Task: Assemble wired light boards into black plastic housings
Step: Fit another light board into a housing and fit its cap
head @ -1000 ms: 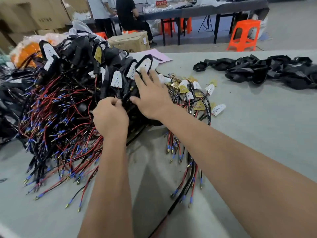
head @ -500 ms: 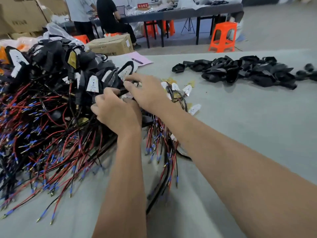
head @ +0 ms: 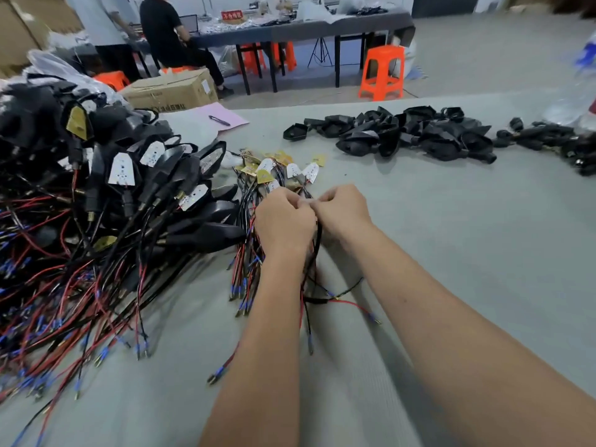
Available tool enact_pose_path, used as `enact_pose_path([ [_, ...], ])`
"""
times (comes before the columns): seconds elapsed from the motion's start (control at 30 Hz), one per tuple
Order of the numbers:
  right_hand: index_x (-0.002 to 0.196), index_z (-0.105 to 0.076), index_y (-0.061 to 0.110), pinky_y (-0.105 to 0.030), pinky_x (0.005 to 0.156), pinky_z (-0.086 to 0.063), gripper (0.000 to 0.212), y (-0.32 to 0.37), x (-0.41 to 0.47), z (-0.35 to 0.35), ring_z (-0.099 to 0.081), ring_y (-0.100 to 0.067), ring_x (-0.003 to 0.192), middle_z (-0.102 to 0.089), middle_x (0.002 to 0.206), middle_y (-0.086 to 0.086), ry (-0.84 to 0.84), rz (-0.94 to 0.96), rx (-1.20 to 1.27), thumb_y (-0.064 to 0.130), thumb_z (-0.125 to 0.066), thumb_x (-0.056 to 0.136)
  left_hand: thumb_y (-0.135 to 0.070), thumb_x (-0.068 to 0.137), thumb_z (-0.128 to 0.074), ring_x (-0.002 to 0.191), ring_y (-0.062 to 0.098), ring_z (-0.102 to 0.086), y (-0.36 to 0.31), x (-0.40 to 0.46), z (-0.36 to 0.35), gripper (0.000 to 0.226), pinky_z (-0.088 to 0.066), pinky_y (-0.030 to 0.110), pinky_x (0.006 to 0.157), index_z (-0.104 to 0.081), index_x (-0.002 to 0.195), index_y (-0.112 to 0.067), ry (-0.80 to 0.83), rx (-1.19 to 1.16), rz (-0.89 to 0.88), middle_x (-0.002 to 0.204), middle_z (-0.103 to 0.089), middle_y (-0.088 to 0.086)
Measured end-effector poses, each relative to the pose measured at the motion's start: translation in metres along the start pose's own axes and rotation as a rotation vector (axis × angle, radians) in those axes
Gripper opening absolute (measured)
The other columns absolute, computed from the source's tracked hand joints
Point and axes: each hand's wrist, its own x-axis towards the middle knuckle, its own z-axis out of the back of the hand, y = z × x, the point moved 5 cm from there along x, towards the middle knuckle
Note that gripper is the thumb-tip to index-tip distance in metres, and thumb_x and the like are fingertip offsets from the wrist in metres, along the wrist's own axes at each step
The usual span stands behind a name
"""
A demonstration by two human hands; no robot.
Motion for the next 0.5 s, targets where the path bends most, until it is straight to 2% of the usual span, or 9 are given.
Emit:
enact_pose_path([
  [0.13, 0.074, -0.06, 0.015, -0.026, 0.053, -0.036, 0.029, -0.005, -0.006, 0.029, -0.047, -0.009, 0.047, -0.06, 0.061, 0.001, -0.062, 0.055, 0.362, 0.031, -0.065, 0.098, -0.029, 0.102, -0.053, 0.08, 0.024, -0.062, -0.014, -0.002, -0.007, 0.032, -0.046, 0.036, 0.073, -0.068, 0.084, -0.008, -0.039, -0.064, -0.015, 0.076, -0.064, -0.002],
  [0.23, 0.082, -0.06, 0.016, -0.022, 0.046, -0.035, 0.026, -0.01, -0.012, 0.056, -0.043, -0.007, 0.045, -0.052, 0.055, 0.004, -0.094, 0.171, 0.541, 0.03, -0.057, 0.104, -0.041, 0.105, -0.045, 0.074, 0.035, -0.065, -0.038, -0.02, -0.031, 0.049, -0.055, 0.047, 0.073, -0.067, 0.08, -0.004, 0.099, -0.324, 0.003, 0.076, -0.068, 0.012],
  [0.3, 0.079, -0.056, 0.016, -0.021, 0.045, -0.034, 0.028, -0.017, -0.014, 0.075, -0.039, -0.009, 0.046, -0.046, 0.054, 0.001, -0.085, 0.245, 0.636, 0.025, -0.054, 0.106, -0.045, 0.105, -0.039, 0.076, 0.037, -0.068, -0.054, -0.035, -0.053, 0.051, -0.056, 0.053, 0.077, -0.066, 0.079, -0.01, 0.201, -0.387, -0.041, 0.078, -0.07, 0.011],
  [0.33, 0.078, -0.054, 0.017, -0.023, 0.045, -0.033, 0.03, -0.022, -0.014, 0.087, -0.037, -0.01, 0.047, -0.044, 0.054, 0.001, -0.096, 0.255, 0.676, 0.025, -0.053, 0.107, -0.047, 0.105, -0.037, 0.074, 0.032, -0.069, -0.062, -0.041, -0.063, 0.051, -0.056, 0.049, 0.075, -0.065, 0.078, -0.015, 0.235, -0.37, -0.067, 0.076, -0.07, 0.006],
  [0.43, 0.078, -0.047, 0.021, -0.025, 0.046, -0.027, 0.032, -0.046, -0.007, 0.124, -0.033, -0.013, 0.046, -0.042, 0.054, 0.003, -0.181, 0.159, 0.852, 0.03, -0.05, 0.109, -0.053, 0.105, -0.035, 0.062, 0.021, -0.07, -0.073, -0.052, -0.092, 0.052, -0.053, 0.034, 0.055, -0.065, 0.079, -0.02, 0.326, -0.43, 0.005, 0.073, -0.073, 0.002],
  [0.5, 0.082, -0.047, 0.021, -0.024, 0.044, -0.027, 0.03, -0.066, -0.002, 0.148, -0.036, -0.011, 0.044, -0.045, 0.055, 0.005, -0.241, 0.057, 0.982, 0.034, -0.051, 0.108, -0.052, 0.105, -0.038, 0.059, 0.022, -0.069, -0.082, -0.055, -0.11, 0.051, -0.052, 0.034, 0.054, -0.066, 0.08, -0.019, 0.385, -0.458, 0.042, 0.076, -0.073, 0.005],
])
